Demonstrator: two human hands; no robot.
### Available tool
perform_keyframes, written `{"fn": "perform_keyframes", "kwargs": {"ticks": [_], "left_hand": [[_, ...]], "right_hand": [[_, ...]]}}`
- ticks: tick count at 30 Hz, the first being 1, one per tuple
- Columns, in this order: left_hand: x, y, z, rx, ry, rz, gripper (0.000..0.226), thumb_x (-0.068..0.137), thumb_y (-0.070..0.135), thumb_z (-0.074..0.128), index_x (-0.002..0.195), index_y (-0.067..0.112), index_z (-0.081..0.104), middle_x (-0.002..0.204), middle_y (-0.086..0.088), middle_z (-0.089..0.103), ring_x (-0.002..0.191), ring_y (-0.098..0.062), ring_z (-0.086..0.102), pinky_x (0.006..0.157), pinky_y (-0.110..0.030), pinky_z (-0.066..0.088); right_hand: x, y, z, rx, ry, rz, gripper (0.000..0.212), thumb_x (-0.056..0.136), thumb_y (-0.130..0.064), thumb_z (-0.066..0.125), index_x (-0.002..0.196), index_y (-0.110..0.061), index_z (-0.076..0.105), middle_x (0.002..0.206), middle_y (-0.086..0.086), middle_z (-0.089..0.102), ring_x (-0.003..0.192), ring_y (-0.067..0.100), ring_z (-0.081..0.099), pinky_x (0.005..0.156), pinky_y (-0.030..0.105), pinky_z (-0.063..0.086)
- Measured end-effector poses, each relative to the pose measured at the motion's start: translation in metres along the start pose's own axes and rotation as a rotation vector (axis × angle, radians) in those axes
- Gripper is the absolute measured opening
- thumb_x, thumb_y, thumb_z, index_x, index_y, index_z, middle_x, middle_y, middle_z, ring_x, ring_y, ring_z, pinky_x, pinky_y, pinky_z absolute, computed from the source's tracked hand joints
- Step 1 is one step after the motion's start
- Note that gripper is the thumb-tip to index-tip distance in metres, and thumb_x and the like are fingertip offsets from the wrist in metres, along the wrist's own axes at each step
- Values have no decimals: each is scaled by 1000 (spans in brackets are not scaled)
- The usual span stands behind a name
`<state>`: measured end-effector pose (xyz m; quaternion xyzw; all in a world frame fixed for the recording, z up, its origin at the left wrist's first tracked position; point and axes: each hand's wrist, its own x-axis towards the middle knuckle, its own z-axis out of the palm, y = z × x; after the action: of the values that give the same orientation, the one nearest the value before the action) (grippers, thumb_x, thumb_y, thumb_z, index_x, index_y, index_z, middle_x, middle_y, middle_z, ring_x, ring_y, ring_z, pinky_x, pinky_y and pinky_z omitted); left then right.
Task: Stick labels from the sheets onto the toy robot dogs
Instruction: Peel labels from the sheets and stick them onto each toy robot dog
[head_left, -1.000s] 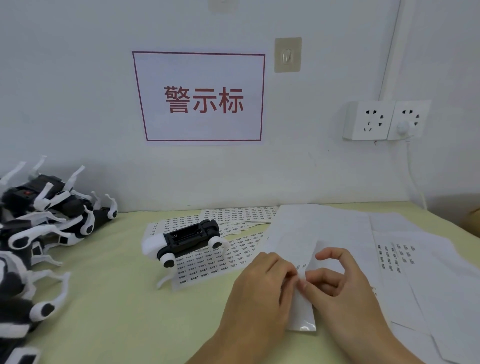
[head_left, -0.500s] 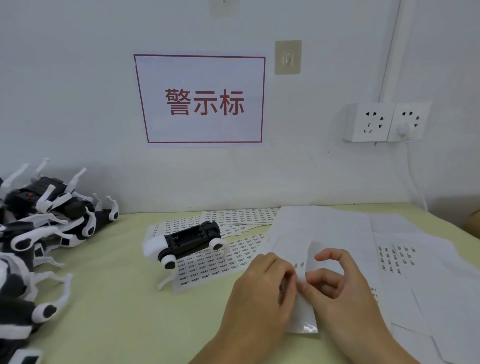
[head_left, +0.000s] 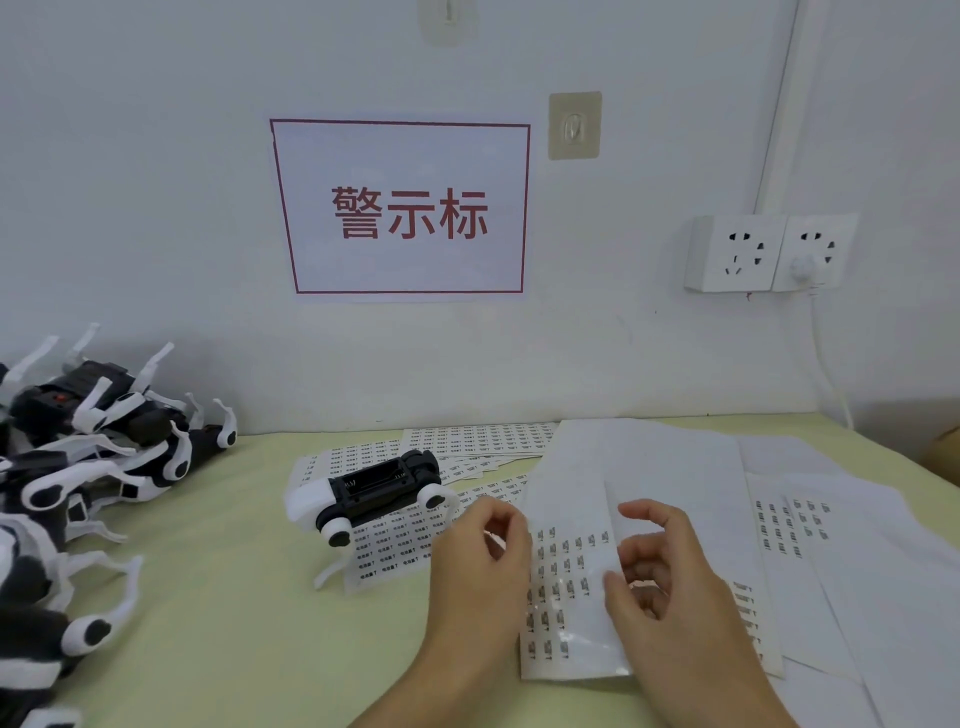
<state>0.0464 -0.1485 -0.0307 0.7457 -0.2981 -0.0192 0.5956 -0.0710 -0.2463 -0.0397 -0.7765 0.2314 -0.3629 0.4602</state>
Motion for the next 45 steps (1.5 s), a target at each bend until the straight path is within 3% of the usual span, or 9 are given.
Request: {"fn": "perform_keyframes", "kwargs": {"ticks": [3,5,9,19,26,29,32,36,45], "left_hand": [[1,-1,1,-32,-10,-30,22,97,19,58,77,25,65,74,15,65,56,-3,54,54,-19,45],[0,0,2,-34,-17,-8,21,96,19,59,77,26,65,72,15,65,54,-3,52,53,-20,44],[-1,1,2,-50,-7,20,20,95,17,61,75,24,64,73,13,65,52,-3,50,53,-20,43],[-5,4,2,-45,-45,104,21,93,15,63,73,21,64,67,7,65,58,-3,54,57,-17,42],[-7,8,-1,-94,-128,132,22,95,11,60,81,24,72,77,6,69,65,-15,60,65,-42,51],[-7,8,-1,-76,-139,114,24,94,8,59,85,26,73,79,8,69,64,-12,60,65,-40,53],[-6,7,0,-59,-191,97,24,92,8,61,92,30,71,84,13,69,71,-15,62,64,-33,54],[-7,7,0,-37,-290,126,21,90,6,62,89,26,70,81,11,70,69,-13,62,59,-23,49],[-7,6,0,-82,-292,158,12,90,11,67,83,21,67,75,9,67,62,-5,58,55,-22,46]], "right_hand": [[0,-1,1,-178,52,-24,48,87,-13,67,108,-50,46,113,-16,39,100,-2,48,83,18,38],[-3,-5,1,-280,41,-91,47,87,-15,67,112,-49,48,112,-18,35,108,-1,38,89,21,30],[-9,-7,2,-308,-73,-326,44,85,-12,66,117,-40,57,82,-12,55,92,6,52,78,13,38],[-9,-5,6,-307,-272,-396,68,79,-26,57,140,-50,37,94,-13,54,92,10,51,76,13,40],[-9,-10,3,-210,-223,-305,59,83,-18,61,130,-52,49,89,-10,58,85,12,56,69,20,47],[-5,-8,-1,10,-142,-125,45,87,4,63,106,-36,69,75,-5,62,66,6,58,62,18,49],[0,-5,-4,183,-131,38,32,88,6,61,92,-24,69,68,-3,62,62,6,57,62,22,48],[2,-4,-4,220,-127,86,27,88,4,61,91,-23,67,67,0,63,62,8,57,63,30,44],[3,-4,-5,227,-150,117,24,90,2,61,96,-21,65,63,0,64,58,9,58,55,13,44]]}}
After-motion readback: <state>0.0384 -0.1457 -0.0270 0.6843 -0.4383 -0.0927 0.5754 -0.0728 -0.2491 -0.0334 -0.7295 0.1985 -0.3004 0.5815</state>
